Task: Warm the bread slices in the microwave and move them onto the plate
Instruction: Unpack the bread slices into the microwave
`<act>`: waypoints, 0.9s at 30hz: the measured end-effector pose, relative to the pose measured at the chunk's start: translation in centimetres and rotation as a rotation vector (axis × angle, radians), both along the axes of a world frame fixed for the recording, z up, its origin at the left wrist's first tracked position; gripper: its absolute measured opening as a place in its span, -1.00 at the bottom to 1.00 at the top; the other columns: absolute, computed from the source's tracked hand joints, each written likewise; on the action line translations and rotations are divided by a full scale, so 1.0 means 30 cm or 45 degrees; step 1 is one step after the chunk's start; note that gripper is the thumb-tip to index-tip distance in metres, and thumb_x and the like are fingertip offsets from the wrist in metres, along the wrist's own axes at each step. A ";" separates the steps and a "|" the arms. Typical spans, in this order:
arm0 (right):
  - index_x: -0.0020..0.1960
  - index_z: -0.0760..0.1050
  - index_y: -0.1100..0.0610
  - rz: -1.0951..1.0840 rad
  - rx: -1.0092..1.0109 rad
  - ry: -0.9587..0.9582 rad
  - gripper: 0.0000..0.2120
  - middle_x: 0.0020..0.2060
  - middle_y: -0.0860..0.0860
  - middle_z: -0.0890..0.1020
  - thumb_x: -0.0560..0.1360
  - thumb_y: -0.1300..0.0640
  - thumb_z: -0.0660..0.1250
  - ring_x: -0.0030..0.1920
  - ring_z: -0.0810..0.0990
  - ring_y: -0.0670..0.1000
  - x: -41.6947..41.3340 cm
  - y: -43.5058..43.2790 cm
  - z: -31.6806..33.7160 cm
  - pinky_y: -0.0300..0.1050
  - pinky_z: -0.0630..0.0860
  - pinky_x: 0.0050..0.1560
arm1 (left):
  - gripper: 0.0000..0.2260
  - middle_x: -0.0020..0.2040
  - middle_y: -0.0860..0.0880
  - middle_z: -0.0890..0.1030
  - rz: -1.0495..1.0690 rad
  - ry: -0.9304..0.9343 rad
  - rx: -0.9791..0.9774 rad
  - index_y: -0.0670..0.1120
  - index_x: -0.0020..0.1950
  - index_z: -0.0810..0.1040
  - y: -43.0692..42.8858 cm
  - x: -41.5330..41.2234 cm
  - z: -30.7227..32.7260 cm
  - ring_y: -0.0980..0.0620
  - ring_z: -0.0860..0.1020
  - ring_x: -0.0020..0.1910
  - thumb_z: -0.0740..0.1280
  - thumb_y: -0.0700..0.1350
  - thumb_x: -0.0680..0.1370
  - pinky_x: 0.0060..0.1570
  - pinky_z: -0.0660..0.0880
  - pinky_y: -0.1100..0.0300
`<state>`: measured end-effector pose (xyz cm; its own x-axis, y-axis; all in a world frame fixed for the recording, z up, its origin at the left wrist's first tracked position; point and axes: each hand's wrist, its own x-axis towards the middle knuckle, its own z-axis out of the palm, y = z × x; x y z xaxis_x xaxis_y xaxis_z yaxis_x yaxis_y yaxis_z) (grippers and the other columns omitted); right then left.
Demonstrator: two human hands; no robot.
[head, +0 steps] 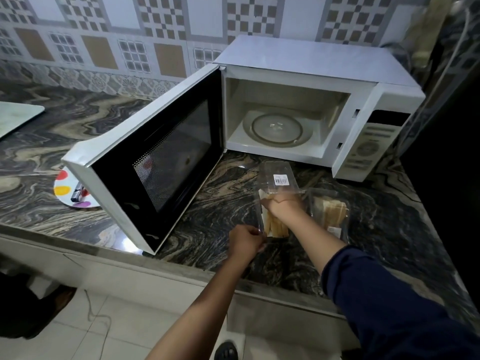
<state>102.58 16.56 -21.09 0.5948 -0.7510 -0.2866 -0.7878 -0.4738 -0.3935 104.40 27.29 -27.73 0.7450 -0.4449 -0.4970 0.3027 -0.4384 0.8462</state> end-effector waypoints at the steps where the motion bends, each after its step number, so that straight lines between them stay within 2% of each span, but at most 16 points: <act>1: 0.31 0.38 0.12 -0.005 0.015 -0.032 -0.54 0.25 0.13 0.50 0.50 -0.10 0.25 0.20 0.52 0.15 -0.002 0.000 0.002 -0.09 0.50 0.14 | -0.95 -0.40 -0.07 0.56 0.005 0.014 -0.001 -0.23 -0.21 0.62 -0.001 -0.005 0.006 0.02 0.56 -0.43 0.40 -0.33 0.45 -0.16 0.64 0.04; 4: 0.24 0.45 0.11 -0.031 0.067 -0.136 -0.59 0.19 0.11 0.54 0.48 -0.09 0.30 0.16 0.54 0.14 -0.019 0.009 0.017 -0.13 0.49 0.11 | -0.96 -0.29 -0.13 0.58 0.025 0.003 0.004 -0.24 -0.09 0.60 0.000 -0.015 0.010 0.13 0.53 -0.52 0.37 -0.31 0.48 -0.39 0.58 0.27; 6: 0.21 0.48 0.14 -0.011 0.071 -0.152 -0.61 0.15 0.11 0.56 0.48 -0.07 0.31 0.13 0.55 0.14 -0.033 0.011 0.026 -0.15 0.46 0.06 | -0.93 -0.24 -0.16 0.59 0.045 -0.019 -0.001 -0.27 -0.06 0.60 0.000 -0.020 0.008 0.16 0.52 -0.56 0.37 -0.30 0.48 -0.42 0.57 0.30; 9: 0.15 0.47 0.15 0.003 0.045 -0.168 -0.65 0.01 0.09 0.56 0.48 -0.05 0.34 -0.04 0.54 0.08 -0.055 0.015 0.053 -0.17 0.45 -0.08 | -0.89 -0.21 -0.15 0.61 0.045 -0.059 0.015 -0.28 -0.03 0.62 -0.001 -0.027 0.002 0.15 0.56 -0.53 0.39 -0.27 0.48 -0.20 0.64 0.12; 11: 0.19 0.44 0.14 -0.018 0.015 -0.189 -0.61 0.05 0.09 0.56 0.46 -0.05 0.35 -0.02 0.55 0.10 -0.068 0.012 0.066 -0.17 0.44 -0.12 | -0.89 -0.17 -0.17 0.65 0.043 -0.070 0.013 -0.26 -0.04 0.64 -0.002 -0.032 -0.001 0.02 0.64 -0.32 0.41 -0.27 0.46 -0.03 0.62 0.00; 13: 0.21 0.43 0.18 -0.019 -0.022 -0.215 -0.56 0.10 0.12 0.55 0.44 -0.05 0.37 0.05 0.56 0.13 -0.085 0.009 0.081 -0.16 0.44 -0.14 | -0.90 -0.11 -0.20 0.67 0.033 -0.085 0.013 -0.23 -0.08 0.65 -0.004 -0.034 -0.007 -0.09 0.65 -0.12 0.42 -0.29 0.43 0.03 0.59 -0.03; 18: 0.18 0.44 0.19 -0.008 -0.071 -0.188 -0.46 0.04 0.13 0.58 0.37 -0.15 0.40 0.01 0.58 0.15 -0.150 0.002 0.111 -0.08 0.54 -0.10 | -0.90 -0.12 -0.16 0.68 -0.026 -0.222 0.053 -0.19 -0.11 0.66 0.003 -0.053 0.010 -0.07 0.64 -0.08 0.42 -0.27 0.40 0.03 0.58 0.05; 23: 0.02 0.47 0.14 -0.013 -0.025 -0.218 -0.60 -0.05 0.08 0.56 0.34 -0.10 0.40 -0.04 0.58 0.12 -0.240 0.011 0.121 -0.14 0.45 -0.21 | -0.83 -0.02 -0.17 0.68 -0.055 -0.375 0.121 -0.21 0.00 0.66 0.009 -0.068 0.035 -0.09 0.61 0.00 0.35 -0.26 0.45 0.01 0.49 0.16; 27: -0.02 0.50 0.15 -0.061 -0.058 -0.256 -0.62 -0.07 0.08 0.58 0.32 -0.09 0.41 -0.08 0.57 0.09 -0.324 0.011 0.136 -0.11 0.49 -0.18 | -0.82 0.03 -0.19 0.66 -0.097 -0.458 0.131 -0.23 0.03 0.65 0.014 -0.082 0.044 -0.10 0.60 0.04 0.32 -0.26 0.48 0.02 0.46 0.19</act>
